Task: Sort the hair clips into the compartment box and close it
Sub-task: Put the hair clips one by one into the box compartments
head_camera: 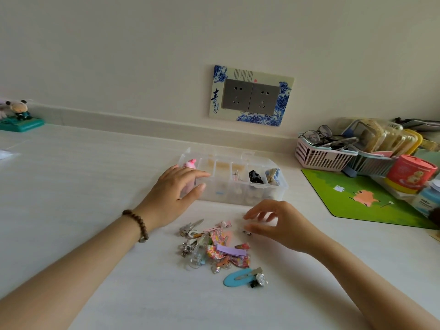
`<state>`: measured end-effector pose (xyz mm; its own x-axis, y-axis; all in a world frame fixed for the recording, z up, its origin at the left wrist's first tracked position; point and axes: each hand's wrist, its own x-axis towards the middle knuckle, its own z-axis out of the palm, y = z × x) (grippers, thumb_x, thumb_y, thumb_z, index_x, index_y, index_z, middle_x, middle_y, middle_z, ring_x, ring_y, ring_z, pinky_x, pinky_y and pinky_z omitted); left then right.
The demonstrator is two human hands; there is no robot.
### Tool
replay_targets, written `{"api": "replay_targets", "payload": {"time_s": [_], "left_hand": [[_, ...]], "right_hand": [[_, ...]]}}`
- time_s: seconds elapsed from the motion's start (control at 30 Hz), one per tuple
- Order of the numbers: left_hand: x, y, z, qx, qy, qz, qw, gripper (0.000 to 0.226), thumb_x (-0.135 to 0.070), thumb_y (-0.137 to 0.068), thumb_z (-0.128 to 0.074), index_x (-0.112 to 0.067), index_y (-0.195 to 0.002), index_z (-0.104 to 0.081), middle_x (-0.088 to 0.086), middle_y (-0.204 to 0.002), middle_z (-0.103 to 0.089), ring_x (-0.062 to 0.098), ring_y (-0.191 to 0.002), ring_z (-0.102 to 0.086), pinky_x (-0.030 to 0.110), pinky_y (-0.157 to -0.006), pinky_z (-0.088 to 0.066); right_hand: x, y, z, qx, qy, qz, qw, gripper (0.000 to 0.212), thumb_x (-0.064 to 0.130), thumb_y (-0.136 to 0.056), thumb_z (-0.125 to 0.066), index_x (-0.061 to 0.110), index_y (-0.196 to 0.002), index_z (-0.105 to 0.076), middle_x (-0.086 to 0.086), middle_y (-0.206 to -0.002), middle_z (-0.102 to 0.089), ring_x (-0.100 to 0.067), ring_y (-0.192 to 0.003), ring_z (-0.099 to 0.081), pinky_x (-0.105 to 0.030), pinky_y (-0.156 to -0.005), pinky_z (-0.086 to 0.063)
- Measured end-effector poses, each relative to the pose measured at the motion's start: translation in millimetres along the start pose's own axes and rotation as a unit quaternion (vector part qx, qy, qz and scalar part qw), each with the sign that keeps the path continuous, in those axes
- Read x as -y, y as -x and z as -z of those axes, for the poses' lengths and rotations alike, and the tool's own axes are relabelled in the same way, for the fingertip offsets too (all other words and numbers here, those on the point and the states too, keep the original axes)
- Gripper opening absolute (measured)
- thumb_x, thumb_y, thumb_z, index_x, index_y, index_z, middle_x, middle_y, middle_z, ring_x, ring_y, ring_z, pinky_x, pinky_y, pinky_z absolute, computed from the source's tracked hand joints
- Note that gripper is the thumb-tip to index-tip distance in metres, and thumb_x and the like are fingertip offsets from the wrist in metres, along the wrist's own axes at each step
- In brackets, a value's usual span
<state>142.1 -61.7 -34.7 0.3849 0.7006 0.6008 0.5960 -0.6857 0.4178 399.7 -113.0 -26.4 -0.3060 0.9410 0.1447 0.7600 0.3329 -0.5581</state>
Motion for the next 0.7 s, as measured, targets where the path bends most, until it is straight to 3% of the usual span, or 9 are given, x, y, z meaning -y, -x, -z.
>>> {"api": "replay_targets", "payload": {"time_s": [0.23,0.4,0.53,0.6,0.7], "left_hand": [[1.3,-0.1,-1.5,-0.002,-0.006,-0.007,1.0,0.034,-0.04,-0.09,-0.041,-0.027,-0.119,-0.054,-0.019,-0.118,-0.05,0.004,-0.123,-0.039,0.028,-0.108,-0.02],[2.4,0.5,-2.6,-0.003,-0.003,-0.004,1.0,0.035,-0.043,-0.09,-0.039,-0.03,-0.119,-0.053,-0.018,-0.12,-0.05,0.0,-0.121,-0.038,0.027,-0.109,-0.017],[4.7,-0.2,-2.9,0.006,-0.007,0.002,1.0,0.037,-0.048,-0.09,-0.037,-0.033,-0.12,-0.051,-0.021,-0.123,-0.048,-0.004,-0.122,-0.033,0.023,-0.11,-0.011],[5.6,-0.8,-3.3,0.008,-0.012,0.002,1.0,0.038,-0.049,-0.089,-0.036,-0.033,-0.12,-0.051,-0.023,-0.124,-0.047,-0.003,-0.122,-0.034,0.025,-0.111,-0.011],[5.5,0.4,-3.4,0.002,-0.01,0.003,1.0,0.036,-0.046,-0.089,-0.038,-0.033,-0.12,-0.051,-0.026,-0.121,-0.044,-0.009,-0.116,-0.032,0.013,-0.107,-0.006]], "right_hand": [[-0.8,2.0,-6.0,0.007,-0.022,0.0,1.0,0.01,0.034,-0.075,-0.074,0.029,-0.083,-0.071,0.01,-0.087,-0.067,-0.003,-0.078,-0.057,-0.017,-0.068,-0.046],[15.4,-0.1,-0.8,0.026,-0.054,0.035,0.998,0.006,0.021,-0.077,-0.073,0.021,-0.083,-0.071,0.009,-0.082,-0.07,-0.004,-0.072,-0.063,-0.02,-0.071,-0.055],[42.5,-28.2,21.8,-0.084,-0.111,0.087,0.986,0.006,0.025,-0.076,-0.072,0.024,-0.08,-0.069,0.007,-0.08,-0.071,-0.01,-0.07,-0.066,-0.017,-0.069,-0.055],[52.3,-51.2,29.4,-0.136,-0.084,0.1,0.982,0.009,0.03,-0.075,-0.072,0.024,-0.081,-0.068,0.006,-0.081,-0.071,-0.008,-0.072,-0.065,-0.016,-0.071,-0.052],[54.7,-80.5,24.1,-0.154,-0.027,0.084,0.984,0.008,0.024,-0.078,-0.072,0.02,-0.082,-0.068,0.007,-0.081,-0.068,-0.006,-0.076,-0.061,-0.012,-0.07,-0.046]]}}
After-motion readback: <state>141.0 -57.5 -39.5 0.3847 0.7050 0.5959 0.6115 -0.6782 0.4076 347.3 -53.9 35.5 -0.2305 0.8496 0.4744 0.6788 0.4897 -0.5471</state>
